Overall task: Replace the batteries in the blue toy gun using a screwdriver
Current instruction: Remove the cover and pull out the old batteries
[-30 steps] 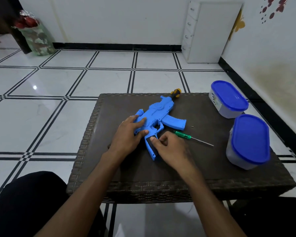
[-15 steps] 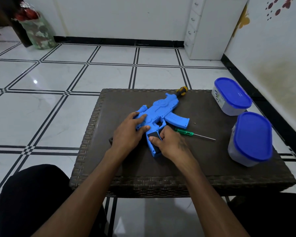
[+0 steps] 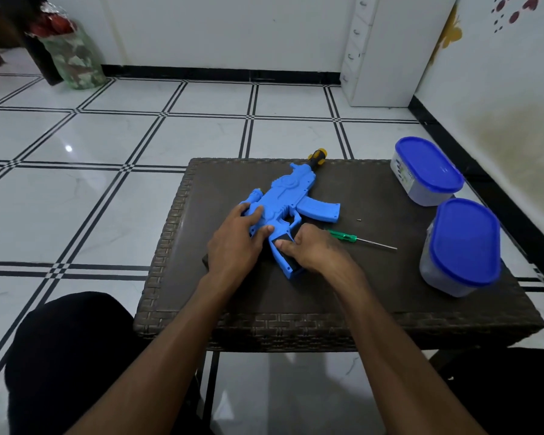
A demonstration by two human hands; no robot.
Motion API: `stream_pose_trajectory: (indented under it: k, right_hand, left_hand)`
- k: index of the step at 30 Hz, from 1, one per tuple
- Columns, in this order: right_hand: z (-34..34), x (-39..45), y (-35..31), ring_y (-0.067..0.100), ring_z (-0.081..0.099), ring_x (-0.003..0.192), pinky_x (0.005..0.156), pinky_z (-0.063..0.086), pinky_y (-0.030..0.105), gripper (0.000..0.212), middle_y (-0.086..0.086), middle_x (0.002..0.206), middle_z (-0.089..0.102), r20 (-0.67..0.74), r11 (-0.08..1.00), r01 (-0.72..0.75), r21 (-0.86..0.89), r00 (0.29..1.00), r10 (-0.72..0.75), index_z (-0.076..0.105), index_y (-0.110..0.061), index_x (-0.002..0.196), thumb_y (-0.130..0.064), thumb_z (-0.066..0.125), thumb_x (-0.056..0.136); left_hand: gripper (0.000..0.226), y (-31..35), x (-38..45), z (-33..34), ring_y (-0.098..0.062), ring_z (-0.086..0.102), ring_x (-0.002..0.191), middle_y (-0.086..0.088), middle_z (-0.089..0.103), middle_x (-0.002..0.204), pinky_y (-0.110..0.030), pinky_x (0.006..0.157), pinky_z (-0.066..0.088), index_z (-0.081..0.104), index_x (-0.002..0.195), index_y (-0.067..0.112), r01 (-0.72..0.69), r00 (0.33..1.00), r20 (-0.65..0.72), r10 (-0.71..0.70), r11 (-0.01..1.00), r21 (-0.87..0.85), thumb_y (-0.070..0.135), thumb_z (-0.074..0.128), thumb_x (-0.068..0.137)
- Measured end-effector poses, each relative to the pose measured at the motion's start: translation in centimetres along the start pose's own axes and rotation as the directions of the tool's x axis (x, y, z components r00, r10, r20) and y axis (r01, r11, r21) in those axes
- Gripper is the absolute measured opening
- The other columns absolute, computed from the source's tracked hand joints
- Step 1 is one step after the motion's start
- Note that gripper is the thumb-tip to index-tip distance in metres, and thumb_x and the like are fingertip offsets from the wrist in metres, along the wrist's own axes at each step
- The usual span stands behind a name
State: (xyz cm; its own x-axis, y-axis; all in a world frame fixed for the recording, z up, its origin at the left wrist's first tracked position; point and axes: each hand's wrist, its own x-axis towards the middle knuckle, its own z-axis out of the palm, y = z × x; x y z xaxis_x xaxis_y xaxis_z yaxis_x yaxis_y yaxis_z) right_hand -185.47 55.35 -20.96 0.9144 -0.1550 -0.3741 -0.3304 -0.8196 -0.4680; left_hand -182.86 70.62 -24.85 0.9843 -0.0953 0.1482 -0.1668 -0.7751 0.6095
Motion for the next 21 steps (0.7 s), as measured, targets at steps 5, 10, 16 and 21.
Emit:
stream_pose_trajectory:
  k: [5,10,16,21]
  right_hand:
    - [0.1,-0.4,-0.2,0.022,0.05,0.08,0.059,0.035,0.031,0.036,0.004,0.087,0.051,0.012,1.0,0.01,0.011,1.0,-0.01,0.048,-0.018,0.09,-0.052,0.057,0.091]
    - [-0.7,-1.6,-0.1,0.022,0.053,0.082,0.054,0.034,0.03,0.031,0.005,0.094,0.057,0.016,0.999,0.028,0.03,0.999,-0.029,0.05,-0.017,0.097,-0.047,0.06,0.092]
    - [0.2,-3.5,1.4,0.019,0.068,0.065,0.058,0.06,0.033,0.022,0.002,0.096,0.063,-0.109,0.927,0.07,0.368,0.994,-0.031,0.056,-0.02,0.095,-0.031,0.073,0.087]
    - [-0.9,-4.9,3.2,0.014,0.062,0.071,0.054,0.055,0.021,0.024,-0.002,0.097,0.058,-0.239,0.884,0.189,0.428,0.967,-0.091,0.063,-0.023,0.099,-0.015,0.077,0.083]
  left_hand:
    - [0.051,0.2,0.0,-0.1,-0.018,0.045,0.133,0.008,0.036,0.153,-0.047,0.099,0.047,0.049,0.14,0.03,0.016,1.0,-0.007,-0.016,1.0,0.02,0.047,0.057,0.092]
    - [0.051,0.6,-0.1,-0.2,-0.019,0.044,0.134,0.007,0.036,0.153,-0.047,0.101,0.046,0.05,0.14,0.028,0.022,1.0,0.002,-0.022,1.0,0.009,0.045,0.057,0.093]
    - [0.051,0.7,-0.2,-0.4,-0.019,0.044,0.134,0.007,0.034,0.154,-0.046,0.101,0.046,0.047,0.142,0.028,0.011,1.0,-0.002,-0.011,1.0,0.029,0.045,0.055,0.094]
    - [0.052,0.7,-0.3,-0.6,-0.02,0.042,0.135,0.007,0.033,0.155,-0.047,0.101,0.046,0.045,0.144,0.028,0.012,1.0,0.015,-0.013,0.999,0.053,0.044,0.054,0.095]
